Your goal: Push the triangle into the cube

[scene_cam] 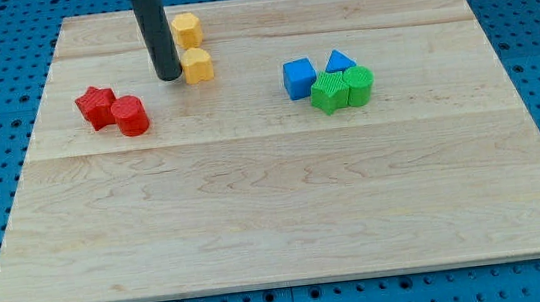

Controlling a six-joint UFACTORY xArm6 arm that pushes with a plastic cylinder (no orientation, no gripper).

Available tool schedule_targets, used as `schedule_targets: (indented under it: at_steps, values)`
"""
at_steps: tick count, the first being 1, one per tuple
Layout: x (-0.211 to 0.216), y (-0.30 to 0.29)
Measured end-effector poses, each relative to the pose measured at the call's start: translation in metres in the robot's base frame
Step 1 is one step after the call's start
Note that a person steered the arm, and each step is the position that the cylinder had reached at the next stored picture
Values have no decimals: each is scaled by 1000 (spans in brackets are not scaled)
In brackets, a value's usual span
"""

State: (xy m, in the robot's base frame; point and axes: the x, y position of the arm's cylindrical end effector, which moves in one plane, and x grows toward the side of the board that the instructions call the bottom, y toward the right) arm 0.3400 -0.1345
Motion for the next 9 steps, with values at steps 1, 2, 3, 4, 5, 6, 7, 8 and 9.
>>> schedule_targets:
  at_steps: [1,2,3,4,5,6,7,8,9]
  values:
    - [45,66]
    - [53,126]
    - [20,144]
    - [-31,177]
    - [-31,254]
    - [-2,280]
    - [12,275]
    - [26,209]
    - [25,172]
